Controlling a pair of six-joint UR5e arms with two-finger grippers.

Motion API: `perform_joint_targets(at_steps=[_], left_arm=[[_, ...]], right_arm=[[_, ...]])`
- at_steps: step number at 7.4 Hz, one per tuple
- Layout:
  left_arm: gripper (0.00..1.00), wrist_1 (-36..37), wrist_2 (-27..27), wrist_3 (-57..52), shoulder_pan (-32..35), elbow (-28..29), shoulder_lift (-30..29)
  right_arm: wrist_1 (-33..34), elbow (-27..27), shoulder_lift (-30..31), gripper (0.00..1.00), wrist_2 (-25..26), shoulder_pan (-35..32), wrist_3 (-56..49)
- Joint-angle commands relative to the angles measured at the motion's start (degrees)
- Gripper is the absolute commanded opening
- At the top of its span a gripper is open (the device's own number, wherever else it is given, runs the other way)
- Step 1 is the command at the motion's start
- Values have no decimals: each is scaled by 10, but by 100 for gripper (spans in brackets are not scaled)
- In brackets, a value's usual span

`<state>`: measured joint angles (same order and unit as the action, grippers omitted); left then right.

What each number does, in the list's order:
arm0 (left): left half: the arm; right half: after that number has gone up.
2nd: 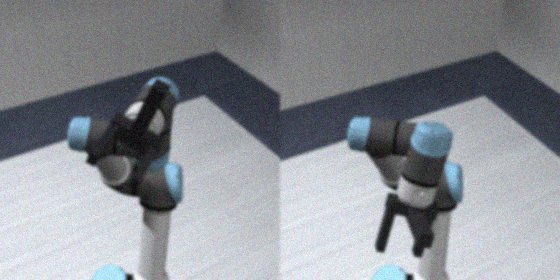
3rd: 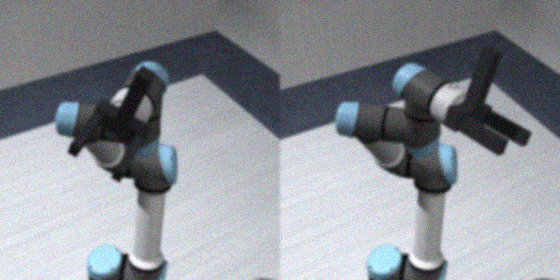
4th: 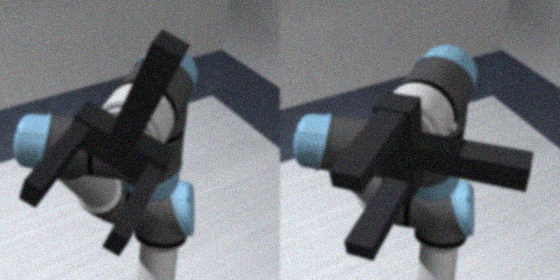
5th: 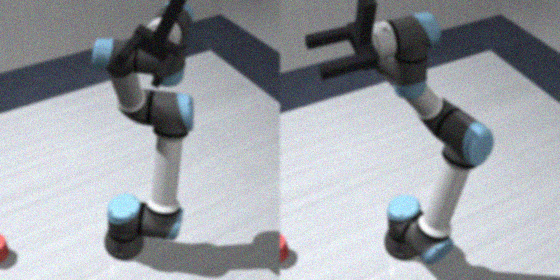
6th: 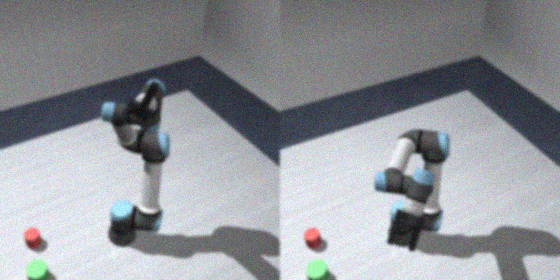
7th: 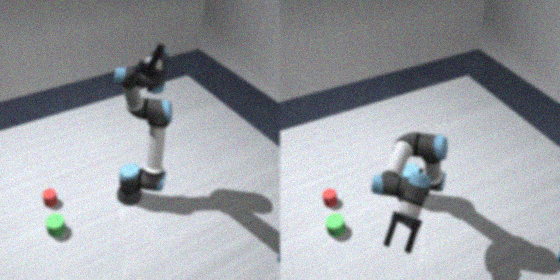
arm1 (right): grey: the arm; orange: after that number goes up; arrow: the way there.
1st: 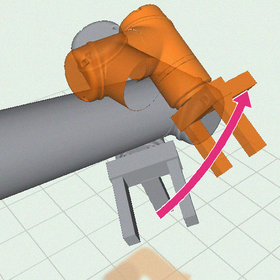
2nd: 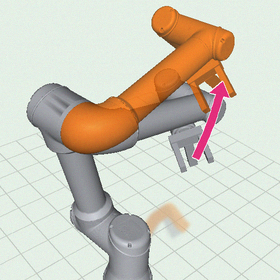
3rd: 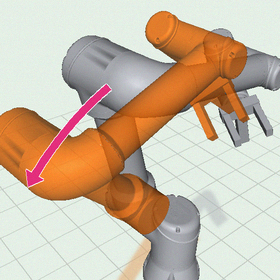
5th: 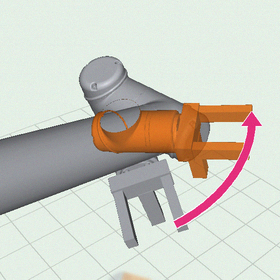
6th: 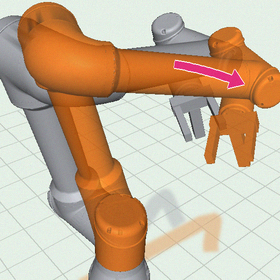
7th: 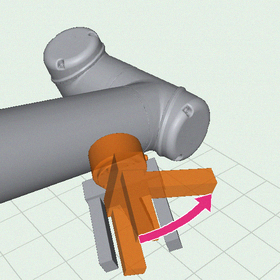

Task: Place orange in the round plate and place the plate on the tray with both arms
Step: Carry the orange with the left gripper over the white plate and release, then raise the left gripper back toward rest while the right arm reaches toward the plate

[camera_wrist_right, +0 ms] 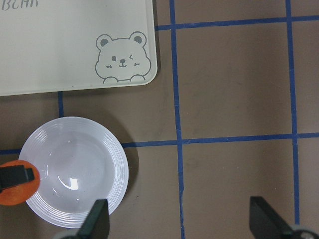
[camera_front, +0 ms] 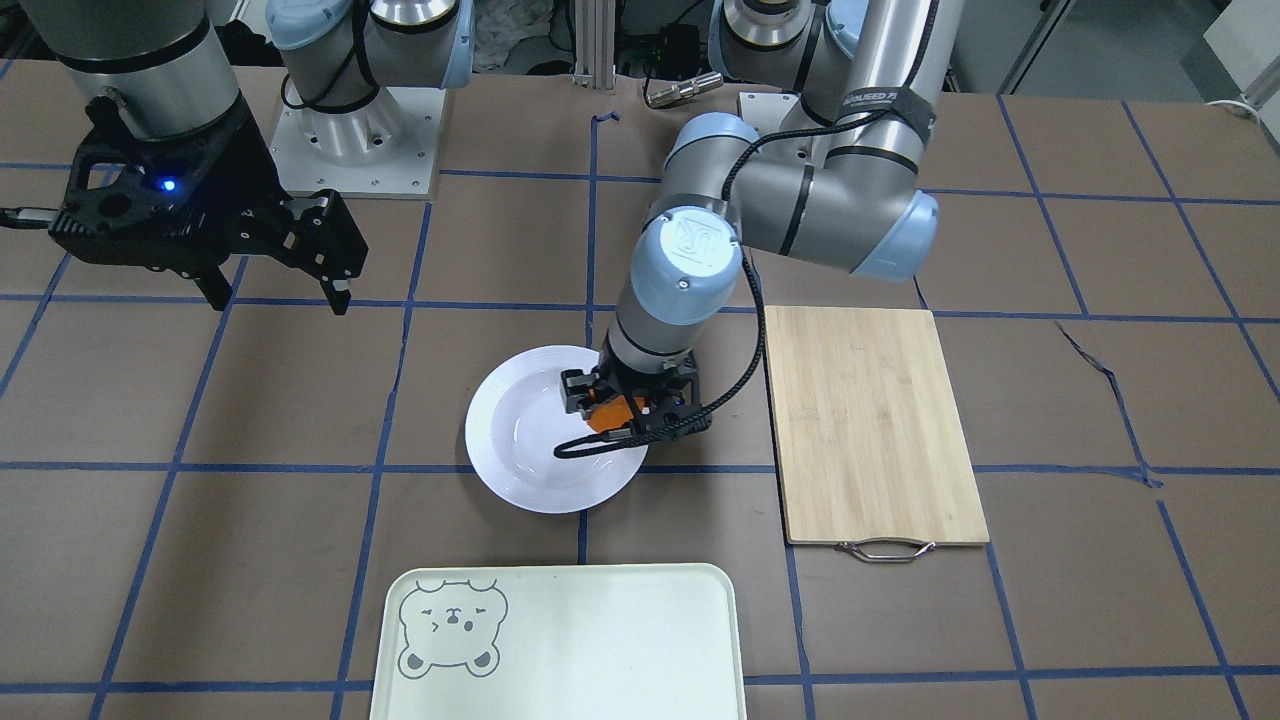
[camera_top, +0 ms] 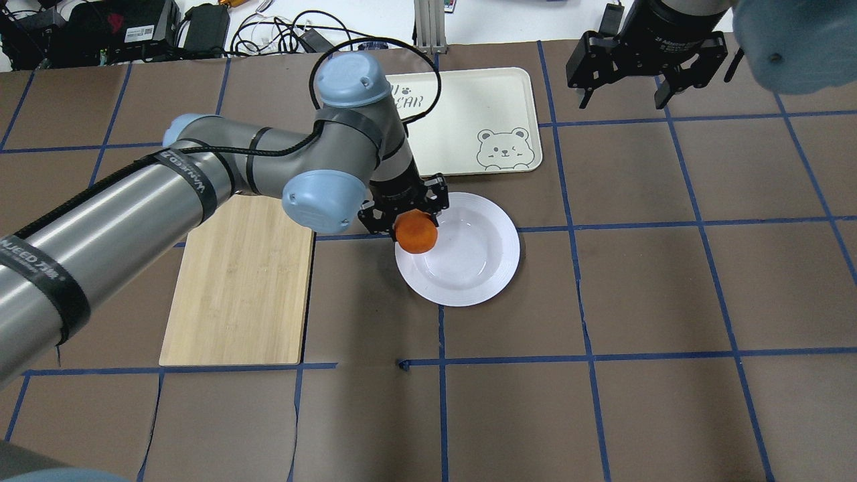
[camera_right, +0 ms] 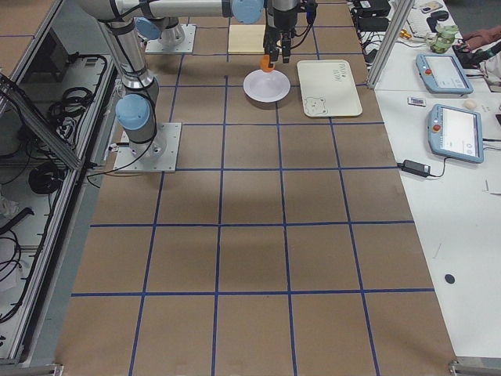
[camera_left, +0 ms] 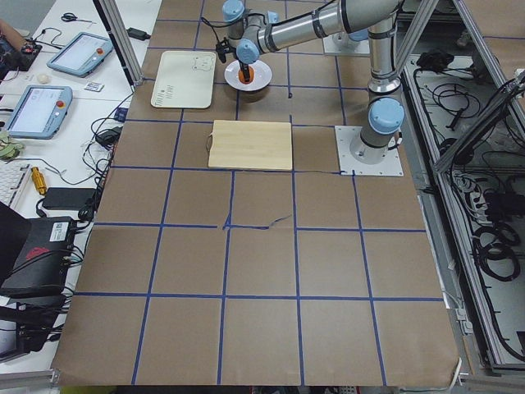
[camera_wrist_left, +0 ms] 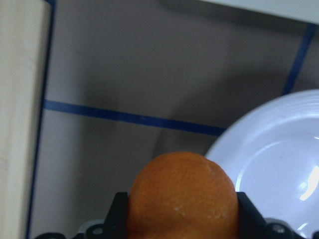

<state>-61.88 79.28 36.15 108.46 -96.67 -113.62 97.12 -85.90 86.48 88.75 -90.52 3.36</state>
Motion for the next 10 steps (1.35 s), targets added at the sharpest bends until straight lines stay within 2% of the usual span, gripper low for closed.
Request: perform_joint_targets(at_steps=[1,2,3,4,5,6,7,8,9,10], left_arm=[[10,69,-34,91,39,0,-43],[63,69,-33,83,39,-1,-52],[91,68,-28,76,39,1,-50],[94,66,-26,68,39,3,-44],[93,60,-23,55,34,6,-31],[98,54,-3,44,14,13,-16],[100,5,-3,6,-8,30,10],[100,-80,-1,-37,-24,63,45],[100,-190,-1,-63,-39,113,80],[100,-296,10,-104,-60,165,106]], right_arm=[[2,-1,0,100,2,-1,0],[1,-1,0,100,3,-1,0],[1,-1,0,100,3,0,0],[1,-1,-1,100,4,0,0],[1,-1,0,100,5,1,-8],[0,-1,0,100,0,1,-8],[5,0,0,100,-3,2,-8],[6,-1,-2,100,-9,6,-12],[3,-5,-9,100,-65,14,-13],[1,-35,-14,100,-150,33,4]])
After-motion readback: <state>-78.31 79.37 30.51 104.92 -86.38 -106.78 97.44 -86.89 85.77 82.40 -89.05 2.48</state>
